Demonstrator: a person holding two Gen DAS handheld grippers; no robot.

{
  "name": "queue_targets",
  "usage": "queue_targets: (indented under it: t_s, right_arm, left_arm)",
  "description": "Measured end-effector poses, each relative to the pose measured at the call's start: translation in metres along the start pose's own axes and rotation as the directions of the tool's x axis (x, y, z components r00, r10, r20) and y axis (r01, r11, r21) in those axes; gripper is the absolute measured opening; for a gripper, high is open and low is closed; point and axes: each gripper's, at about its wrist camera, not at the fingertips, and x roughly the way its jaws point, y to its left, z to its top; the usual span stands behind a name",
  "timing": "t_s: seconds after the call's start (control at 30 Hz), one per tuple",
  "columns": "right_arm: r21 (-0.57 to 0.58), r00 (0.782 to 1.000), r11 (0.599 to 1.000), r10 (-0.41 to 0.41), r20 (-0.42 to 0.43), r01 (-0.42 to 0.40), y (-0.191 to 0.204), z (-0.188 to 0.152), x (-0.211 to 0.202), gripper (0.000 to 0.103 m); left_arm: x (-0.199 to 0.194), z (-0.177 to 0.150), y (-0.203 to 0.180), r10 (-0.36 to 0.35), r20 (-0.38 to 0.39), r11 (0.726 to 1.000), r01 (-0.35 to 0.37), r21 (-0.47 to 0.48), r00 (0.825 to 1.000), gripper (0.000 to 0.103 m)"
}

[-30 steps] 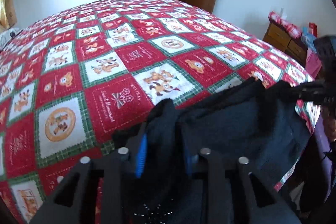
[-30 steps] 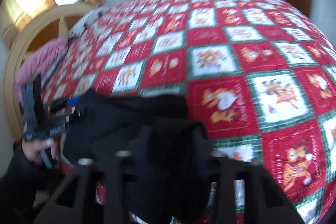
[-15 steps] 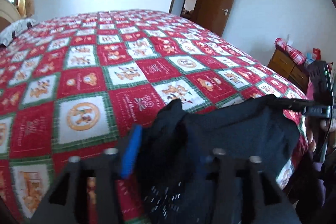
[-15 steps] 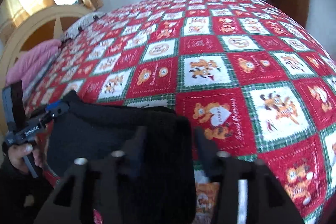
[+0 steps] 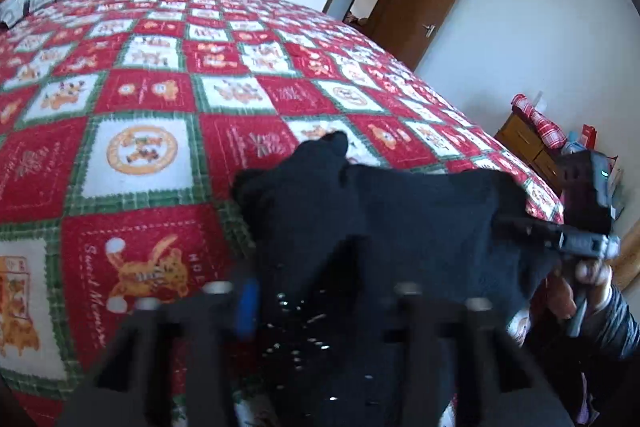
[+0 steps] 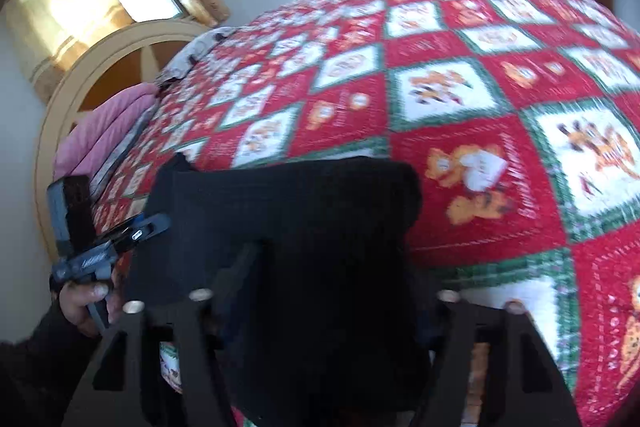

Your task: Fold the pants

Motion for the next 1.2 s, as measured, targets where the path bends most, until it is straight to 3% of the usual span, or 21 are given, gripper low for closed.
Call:
queue_targets:
  t_s: [0.03, 0.1, 0.2, 0.27, 0.4, 0.5, 0.67, 0.73, 0.83, 0.9, 0.93, 0.97, 1.0, 1.03, 1.1, 1.2]
  right_arm:
    - [-0.029, 1.0, 1.0, 0.006, 0.0, -0.006, 0.009, -0.001, -0.001, 0.039]
    - [-0.089, 1.0, 0.996, -0.01, -0.021, 0.009, 0.029, -0.005, -0.002, 0.031]
    - [-0.122, 0.999, 0.992, -0.032, 0.014, 0.033, 0.043, 0.0, -0.012, 0.028]
    - [-0.119, 1.0, 0.993, 0.008, 0.026, -0.005, 0.049, 0.012, -0.018, 0.028]
    - [-0.174, 0.997, 0.983, 0.072, 0.031, -0.066, 0.074, 0.055, -0.003, 0.027]
    - [-0.228, 0.988, 0.962, 0.157, -0.003, -0.153, 0.106, 0.104, 0.044, 0.027]
    - [-0.261, 0.954, 0.918, 0.284, -0.097, -0.3, 0.173, 0.17, 0.14, 0.027]
    - [-0.275, 0.944, 0.904, 0.298, -0.141, -0.326, 0.199, 0.184, 0.18, 0.027]
    - [-0.265, 0.94, 0.91, 0.268, -0.213, -0.319, 0.218, 0.191, 0.239, 0.028]
    - [-0.247, 0.94, 0.923, 0.232, -0.251, -0.294, 0.217, 0.19, 0.271, 0.029]
    - [-0.224, 0.938, 0.932, 0.223, -0.265, -0.285, 0.211, 0.188, 0.284, 0.034]
    - [-0.205, 0.939, 0.94, 0.214, -0.269, -0.272, 0.205, 0.187, 0.291, 0.04]
    - [-0.187, 0.943, 0.947, 0.207, -0.262, -0.26, 0.198, 0.187, 0.295, 0.055]
    - [-0.175, 0.949, 0.954, 0.197, -0.247, -0.244, 0.192, 0.187, 0.297, 0.06]
    - [-0.158, 0.948, 0.954, 0.211, -0.239, -0.253, 0.183, 0.188, 0.295, 0.06]
    - [-0.201, 0.965, 0.959, 0.158, -0.21, -0.201, 0.183, 0.189, 0.282, 0.063]
  left_arm:
    - [-0.003, 0.0, -0.002, 0.0, 0.007, 1.0, 0.0, 0.012, 1.0, 0.017]
    - [-0.007, 0.001, 0.002, 0.0, 0.011, 1.0, 0.001, -0.007, 1.0, 0.015]
    - [-0.024, 0.003, 0.017, -0.035, 0.044, 0.997, 0.038, -0.072, 0.998, 0.013]
    - [-0.041, 0.008, 0.029, -0.053, 0.073, 0.993, 0.061, -0.1, 0.996, 0.013]
    - [-0.084, 0.03, 0.063, -0.01, 0.151, 0.993, 0.027, -0.114, 0.988, 0.013]
    - [-0.117, 0.05, 0.104, 0.092, 0.197, 0.989, -0.066, -0.131, 0.976, 0.013]
    - [-0.153, 0.065, 0.175, 0.275, 0.22, 0.953, -0.235, -0.191, 0.936, 0.013]
    - [-0.149, 0.061, 0.204, 0.332, 0.191, 0.932, -0.29, -0.218, 0.924, 0.013]
    - [-0.125, 0.047, 0.236, 0.356, 0.109, 0.914, -0.322, -0.248, 0.928, 0.015]
    - [-0.115, 0.035, 0.25, 0.377, 0.085, 0.9, -0.343, -0.27, 0.922, 0.025]
    - [-0.115, 0.03, 0.254, 0.395, 0.091, 0.892, -0.357, -0.279, 0.914, 0.047]
    - [-0.114, 0.028, 0.257, 0.427, 0.093, 0.874, -0.384, -0.297, 0.9, 0.076]
    - [-0.116, 0.025, 0.262, 0.462, 0.086, 0.85, -0.413, -0.327, 0.883, 0.087]
    - [-0.117, 0.023, 0.266, 0.458, 0.081, 0.843, -0.403, -0.357, 0.885, 0.092]
    - [-0.12, 0.027, 0.269, 0.454, 0.081, 0.842, -0.398, -0.364, 0.887, 0.093]
    - [-0.13, 0.029, 0.251, 0.544, 0.063, 0.804, -0.498, -0.326, 0.837, 0.093]
